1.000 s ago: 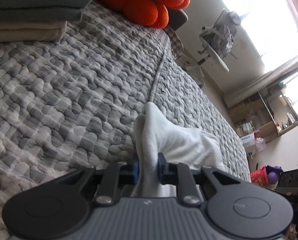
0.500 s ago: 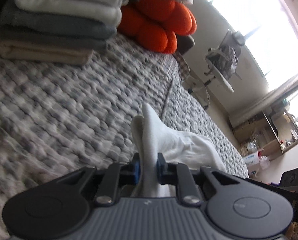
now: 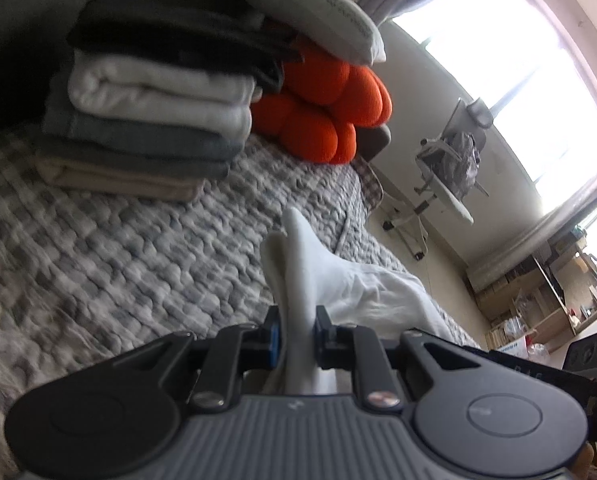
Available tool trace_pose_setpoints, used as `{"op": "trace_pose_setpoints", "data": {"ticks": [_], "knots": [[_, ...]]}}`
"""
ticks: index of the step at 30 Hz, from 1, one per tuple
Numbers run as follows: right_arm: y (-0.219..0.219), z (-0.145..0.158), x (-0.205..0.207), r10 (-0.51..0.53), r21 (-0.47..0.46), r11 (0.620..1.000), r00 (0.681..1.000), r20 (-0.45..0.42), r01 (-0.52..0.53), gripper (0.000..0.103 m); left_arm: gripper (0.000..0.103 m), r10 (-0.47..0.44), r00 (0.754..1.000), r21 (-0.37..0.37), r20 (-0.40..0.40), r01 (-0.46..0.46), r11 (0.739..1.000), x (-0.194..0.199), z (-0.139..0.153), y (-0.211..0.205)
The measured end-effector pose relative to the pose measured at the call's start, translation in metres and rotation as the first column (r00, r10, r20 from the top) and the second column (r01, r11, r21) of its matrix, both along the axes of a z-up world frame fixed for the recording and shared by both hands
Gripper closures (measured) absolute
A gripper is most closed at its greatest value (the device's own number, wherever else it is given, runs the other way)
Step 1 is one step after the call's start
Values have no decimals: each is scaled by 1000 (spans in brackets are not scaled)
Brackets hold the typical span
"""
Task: Fold clothes
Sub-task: 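Lift the folded white cloth with both tools and carry it to the clothes stack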
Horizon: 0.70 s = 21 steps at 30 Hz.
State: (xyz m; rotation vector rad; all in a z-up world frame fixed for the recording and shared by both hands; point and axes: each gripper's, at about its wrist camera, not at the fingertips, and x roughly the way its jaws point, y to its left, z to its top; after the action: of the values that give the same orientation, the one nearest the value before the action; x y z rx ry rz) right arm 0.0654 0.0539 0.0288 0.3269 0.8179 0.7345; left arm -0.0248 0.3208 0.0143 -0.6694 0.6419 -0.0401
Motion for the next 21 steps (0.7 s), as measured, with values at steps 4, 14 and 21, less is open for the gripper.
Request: {"op": "trace_pose_setpoints", "data": {"ticks": [4, 14, 21], "knots": [[11, 18, 4, 22, 5, 1000, 999, 34, -22, 83, 87, 26, 1000, 11, 18, -26, 1000, -2, 14, 8], [40, 55, 17, 91, 24, 995, 992, 90, -93, 83, 87, 90, 994, 44, 64, -93, 995, -8, 54, 31], [67, 81, 32, 131, 40, 990, 982, 139, -138, 83, 87, 142, 984, 56, 110, -149, 987, -6, 84, 48]]}}
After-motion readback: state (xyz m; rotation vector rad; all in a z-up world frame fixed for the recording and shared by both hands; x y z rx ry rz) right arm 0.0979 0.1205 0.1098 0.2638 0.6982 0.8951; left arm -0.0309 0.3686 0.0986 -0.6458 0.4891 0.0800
